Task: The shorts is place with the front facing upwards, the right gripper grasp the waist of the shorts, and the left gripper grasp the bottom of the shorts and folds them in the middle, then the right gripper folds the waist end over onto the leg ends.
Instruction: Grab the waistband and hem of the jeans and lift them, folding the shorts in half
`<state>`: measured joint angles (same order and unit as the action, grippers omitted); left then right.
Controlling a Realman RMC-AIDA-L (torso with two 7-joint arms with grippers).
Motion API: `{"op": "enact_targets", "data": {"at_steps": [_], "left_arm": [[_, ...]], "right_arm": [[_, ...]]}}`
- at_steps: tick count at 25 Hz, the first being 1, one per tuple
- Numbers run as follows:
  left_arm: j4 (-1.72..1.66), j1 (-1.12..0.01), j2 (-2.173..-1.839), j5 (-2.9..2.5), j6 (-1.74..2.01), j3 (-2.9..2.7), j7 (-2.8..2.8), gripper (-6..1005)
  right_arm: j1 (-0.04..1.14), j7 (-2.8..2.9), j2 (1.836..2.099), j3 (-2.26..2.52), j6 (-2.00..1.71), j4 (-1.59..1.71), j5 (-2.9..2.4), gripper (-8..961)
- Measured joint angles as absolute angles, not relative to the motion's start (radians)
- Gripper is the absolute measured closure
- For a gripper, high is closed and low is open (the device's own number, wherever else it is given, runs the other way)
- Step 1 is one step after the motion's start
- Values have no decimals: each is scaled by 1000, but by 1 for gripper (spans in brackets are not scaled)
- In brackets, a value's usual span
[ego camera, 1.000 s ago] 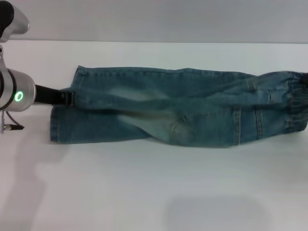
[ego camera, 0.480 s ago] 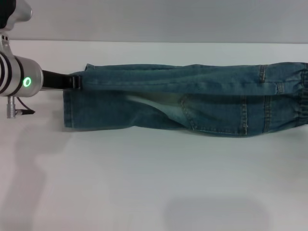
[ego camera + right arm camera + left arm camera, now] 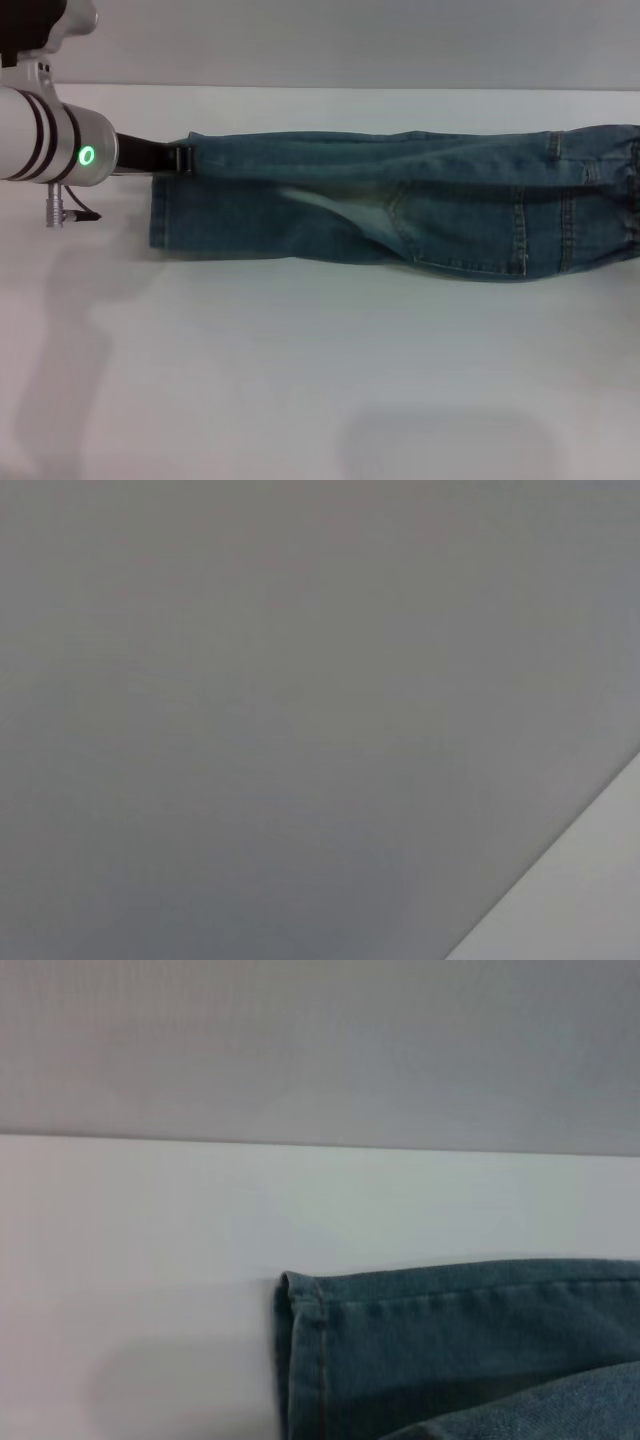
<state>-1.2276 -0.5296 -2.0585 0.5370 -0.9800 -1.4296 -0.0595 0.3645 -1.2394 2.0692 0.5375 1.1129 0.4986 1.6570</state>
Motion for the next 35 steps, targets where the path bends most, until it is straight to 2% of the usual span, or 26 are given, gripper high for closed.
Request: {"op": "enact_targets", "data": {"at_steps": [11, 19, 22, 25, 30, 33, 35], "left_arm": [[-1036, -597, -2060, 619, -784, -1412, -107, 859], [-929, -632, -2059, 755, -704, -1405, -213, 857], [-931, -631, -2058, 757, -706, -1403, -213, 637], [-941, -623, -2057, 759, -712, -1399, -224, 517], [-947, -623, -2057, 765, -729, -1388, -267, 318], [-949, -624, -2057, 770, -739, -1387, -292, 198], [-949, -624, -2057, 771, -743, -1387, -302, 186]], "right_arm": [[414, -1398, 2068, 520, 1032, 432, 1747, 908], [426, -1432, 2057, 527, 973, 424, 1753, 761], [401, -1433, 2056, 522, 973, 429, 1753, 706], [358, -1433, 2069, 527, 975, 453, 1752, 472], [318, -1433, 2078, 532, 1000, 440, 1757, 266], [309, -1433, 2079, 533, 1008, 409, 1757, 225], [308, -1433, 2079, 533, 1009, 392, 1757, 198]]}}
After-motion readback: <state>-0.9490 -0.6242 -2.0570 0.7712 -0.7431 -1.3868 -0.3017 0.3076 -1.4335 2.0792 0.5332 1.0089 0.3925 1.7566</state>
